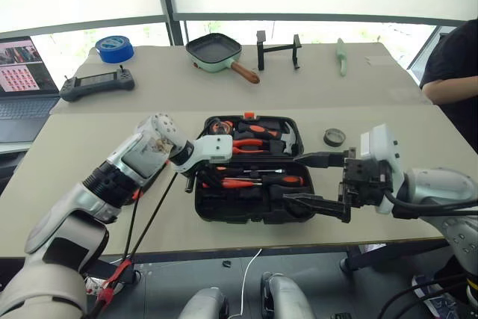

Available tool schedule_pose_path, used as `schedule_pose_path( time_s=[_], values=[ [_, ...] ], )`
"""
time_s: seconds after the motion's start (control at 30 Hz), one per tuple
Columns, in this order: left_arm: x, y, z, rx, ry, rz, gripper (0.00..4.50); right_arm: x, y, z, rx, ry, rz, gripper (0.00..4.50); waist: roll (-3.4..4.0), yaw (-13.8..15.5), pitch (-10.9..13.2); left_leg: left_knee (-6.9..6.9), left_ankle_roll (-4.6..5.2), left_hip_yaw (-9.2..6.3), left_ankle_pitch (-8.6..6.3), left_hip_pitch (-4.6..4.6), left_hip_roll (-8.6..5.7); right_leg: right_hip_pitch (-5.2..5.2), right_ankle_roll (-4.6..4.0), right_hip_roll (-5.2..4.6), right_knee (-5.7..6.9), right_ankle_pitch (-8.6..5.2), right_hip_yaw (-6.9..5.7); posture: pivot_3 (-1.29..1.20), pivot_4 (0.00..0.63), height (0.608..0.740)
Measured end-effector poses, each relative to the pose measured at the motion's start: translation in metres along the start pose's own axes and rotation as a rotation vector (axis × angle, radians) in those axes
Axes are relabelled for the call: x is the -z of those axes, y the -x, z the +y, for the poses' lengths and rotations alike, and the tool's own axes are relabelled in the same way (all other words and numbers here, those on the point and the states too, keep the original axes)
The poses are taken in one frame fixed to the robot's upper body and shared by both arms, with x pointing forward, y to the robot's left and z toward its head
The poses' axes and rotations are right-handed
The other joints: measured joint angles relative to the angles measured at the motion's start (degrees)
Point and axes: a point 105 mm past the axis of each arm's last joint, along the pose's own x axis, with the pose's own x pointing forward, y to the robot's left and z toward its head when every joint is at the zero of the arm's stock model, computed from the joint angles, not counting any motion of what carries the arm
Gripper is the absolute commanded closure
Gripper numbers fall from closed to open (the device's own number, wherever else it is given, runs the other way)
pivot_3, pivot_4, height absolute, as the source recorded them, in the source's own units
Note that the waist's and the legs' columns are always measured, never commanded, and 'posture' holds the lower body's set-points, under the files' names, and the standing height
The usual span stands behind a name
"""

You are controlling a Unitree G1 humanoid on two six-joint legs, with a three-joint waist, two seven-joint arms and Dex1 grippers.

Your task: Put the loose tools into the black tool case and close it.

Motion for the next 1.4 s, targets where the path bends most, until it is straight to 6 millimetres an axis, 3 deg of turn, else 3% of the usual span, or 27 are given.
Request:
schedule_pose_path(
  time_s=[0.17,0.53,0.6,0.83,1.07,1.1,1.13,1.27,1.4],
  values=[
    [0.001,0.002,-0.004,0.006,-0.013,0.019,4.07,0.001,0.0,0.0,0.001,0.0,0.0,0.0,0.0,0.1,0.0,0.06,0.04,0.01,-0.02,-0.03,-0.01,0.0,0.03,-0.01,-0.02,0.01,0.0,0.0,0.15,0.74],
    [-0.008,-0.013,0.01,-0.034,0.013,0.002,4.07,0.001,-0.003,0.001,-0.005,-0.006,-0.011,0.0,0.03,0.9,-0.1,0.15,0.17,0.01,-0.09,0.27,-0.03,0.38,0.15,-0.03,-0.02,0.07,0.02,0.0,0.15,0.74],
    [-0.008,-0.013,0.01,-0.034,0.017,-0.001,3.07,0.001,-0.003,0.001,-0.006,-0.006,-0.012,0.0,0.03,1.0,-0.1,0.15,0.19,0.0,-0.1,0.28,-0.03,0.41,0.17,-0.04,-0.04,0.07,0.02,0.0,0.15,0.74],
    [-0.007,-0.003,0.003,-0.001,0.032,-0.03,0.9,0.001,-0.004,0.001,-0.007,-0.01,-0.02,0.0,0.03,0.6,-0.1,0.15,0.18,0.01,-0.1,0.22,-0.03,0.3,0.17,-0.03,-0.05,0.07,0.02,0.0,0.15,0.74],
    [-0.02,0.052,-0.007,-0.039,0.019,-0.303,0.9,0.004,-0.004,0.002,-0.012,-0.023,-0.012,0.0,0.04,0.1,-0.1,0.15,0.15,0.01,-0.1,0.07,-0.03,0.04,0.16,-0.03,-0.03,0.07,0.03,0.0,0.15,0.74],
    [-0.018,0.051,-0.007,-0.042,0.025,-0.314,1.43,0.006,-0.004,0.003,-0.012,-0.027,-0.011,0.0,0.03,0.1,-0.1,0.15,0.15,0.02,-0.1,0.06,-0.04,0.04,0.16,-0.03,-0.04,0.07,0.03,0.0,0.15,0.74],
    [-0.013,0.049,-0.008,-0.055,0.026,-0.346,1.54,0.007,-0.004,0.003,-0.012,-0.034,-0.007,0.0,0.04,0.1,-0.1,0.15,0.15,0.03,-0.1,0.06,-0.06,0.05,0.16,-0.03,-0.03,0.08,0.04,0.0,0.15,0.74],
    [-0.001,0.022,-0.004,-0.122,0.086,-0.541,3.06,0.01,-0.003,0.002,-0.001,-0.031,0.004,0.0,0.02,0.4,0.0,0.22,0.15,0.01,-0.1,0.04,-0.07,0.06,0.17,-0.06,-0.04,0.09,0.01,0.0,0.15,0.74],
    [0.008,0.002,-0.001,-0.169,0.14,-0.602,4.38,0.012,-0.003,-0.001,0.007,-0.034,0.009,0.0,0.01,0.5,0.0,0.23,0.15,0.02,-0.1,-0.01,-0.07,0.04,0.17,-0.06,-0.04,0.09,0.02,0.0,0.15,0.74]
  ],
)
